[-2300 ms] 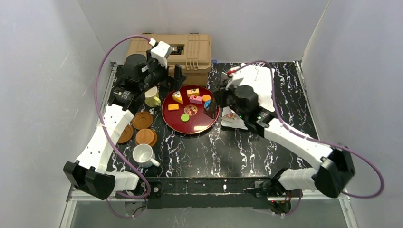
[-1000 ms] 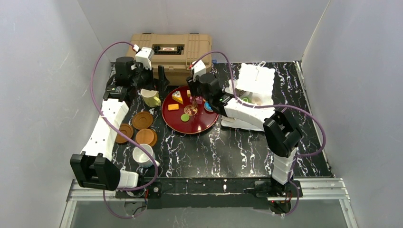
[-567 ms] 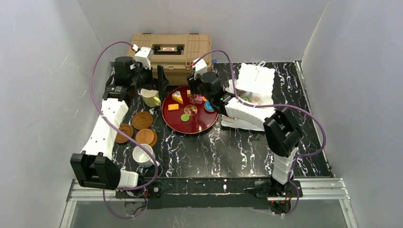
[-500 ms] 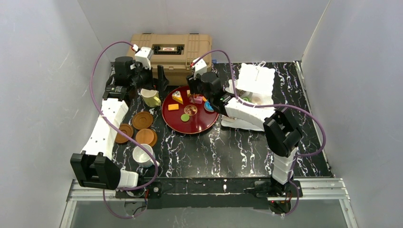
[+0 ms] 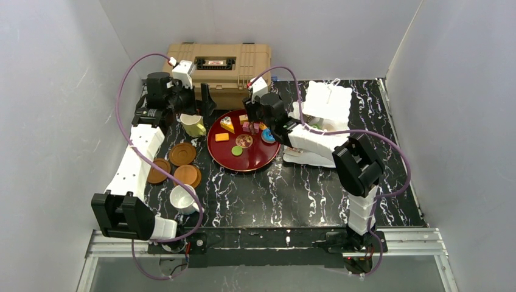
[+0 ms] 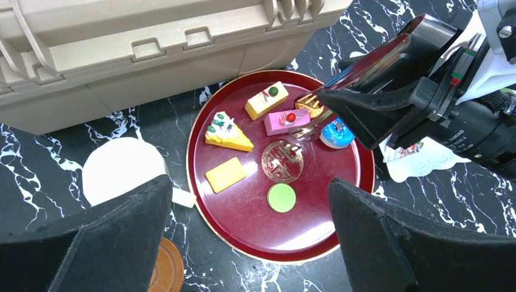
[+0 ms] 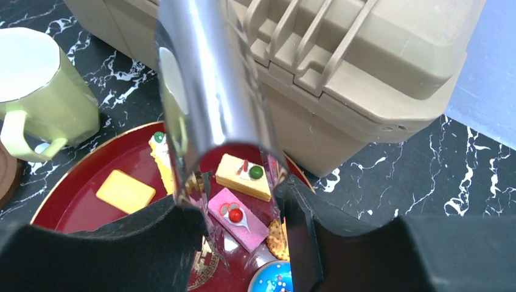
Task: Serve the afternoon tea
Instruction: Pick up the desert from the tray.
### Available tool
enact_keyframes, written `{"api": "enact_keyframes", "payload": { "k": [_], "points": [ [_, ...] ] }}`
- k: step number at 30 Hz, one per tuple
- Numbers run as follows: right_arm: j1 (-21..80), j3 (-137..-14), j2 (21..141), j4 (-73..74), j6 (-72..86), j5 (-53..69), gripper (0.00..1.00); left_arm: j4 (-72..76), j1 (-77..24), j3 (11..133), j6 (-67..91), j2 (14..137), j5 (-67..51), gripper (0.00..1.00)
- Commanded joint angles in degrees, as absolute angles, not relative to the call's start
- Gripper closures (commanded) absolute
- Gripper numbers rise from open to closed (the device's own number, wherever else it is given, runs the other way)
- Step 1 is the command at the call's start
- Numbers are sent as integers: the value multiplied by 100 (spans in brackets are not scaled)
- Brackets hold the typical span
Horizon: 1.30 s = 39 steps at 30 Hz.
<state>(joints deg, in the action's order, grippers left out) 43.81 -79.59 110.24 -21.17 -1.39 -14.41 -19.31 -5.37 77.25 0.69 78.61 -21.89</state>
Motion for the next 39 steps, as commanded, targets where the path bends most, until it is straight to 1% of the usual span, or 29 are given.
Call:
{"api": "enact_keyframes", "payload": {
  "k": [1, 5, 8, 15, 21, 26, 29, 39],
  "points": [
    [4351, -7893, 11025, -2540, -51, -1316, 46, -1924, -501, 7942, 141, 7857, -2313, 2],
    [4351, -7893, 11090, -2536, -44, -1089, 51, -1942, -492, 7979, 126, 7884, -2275, 2],
    [4359, -7852, 11078, -2575, 146, -999, 57, -1951, -492, 7976, 121, 7876, -2275, 2],
    [4507, -7762, 10894, -2642, 56, -1059, 72, -1973, -483, 7996, 163, 7869, -2294, 2],
    [4773, -7502, 10377, -2658, 18, -1441, 75, -2027, -483, 8021, 177, 7814, -2311, 2],
    [4939, -7031, 9547, -2435, 89, -1875, 76, -2039, -483, 7990, 201, 7725, -2324, 2],
    [5032, -6551, 8988, -2270, 248, -2144, 76, -2039, -483, 7956, 235, 7672, -2350, 2],
    [5379, -5196, 7011, -1008, 739, -3103, 76, -2073, -483, 7895, 278, 7508, -2388, 2]
  ]
}}
